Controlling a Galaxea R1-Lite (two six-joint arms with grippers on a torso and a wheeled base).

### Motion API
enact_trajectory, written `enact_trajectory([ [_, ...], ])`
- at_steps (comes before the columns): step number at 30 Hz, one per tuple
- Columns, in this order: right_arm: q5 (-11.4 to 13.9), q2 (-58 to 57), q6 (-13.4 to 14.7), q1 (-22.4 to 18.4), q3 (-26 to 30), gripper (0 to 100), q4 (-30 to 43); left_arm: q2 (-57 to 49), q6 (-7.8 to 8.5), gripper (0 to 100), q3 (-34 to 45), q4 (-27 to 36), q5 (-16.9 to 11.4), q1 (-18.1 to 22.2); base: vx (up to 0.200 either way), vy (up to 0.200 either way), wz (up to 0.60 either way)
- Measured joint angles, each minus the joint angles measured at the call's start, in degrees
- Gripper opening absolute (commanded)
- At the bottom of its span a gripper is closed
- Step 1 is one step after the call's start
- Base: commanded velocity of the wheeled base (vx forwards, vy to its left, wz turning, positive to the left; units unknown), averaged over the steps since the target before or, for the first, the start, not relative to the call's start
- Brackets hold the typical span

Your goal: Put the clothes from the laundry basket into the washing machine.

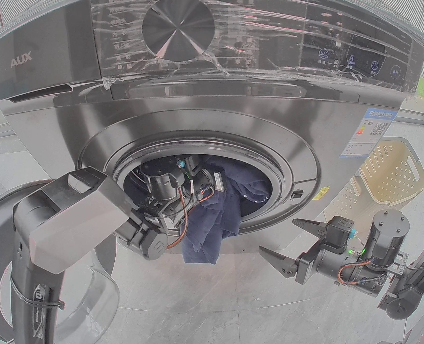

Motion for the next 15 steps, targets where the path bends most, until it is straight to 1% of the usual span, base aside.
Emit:
enact_trajectory([
  [8,0.16,0.50,0.00,0.13,-0.15,100,0.00,4.46,-0.72,0,-13.07,10.53,2.32,3.71,0.000,0.000,0.00],
  [11,0.16,0.66,0.00,0.18,-0.24,100,0.00,5.49,-1.38,0,-17.12,14.59,3.55,4.72,0.000,0.000,0.00],
  [15,0.13,0.88,0.00,0.24,-0.30,100,-0.01,6.47,-2.30,0,-21.92,17.82,4.86,5.18,0.000,0.000,0.00],
])
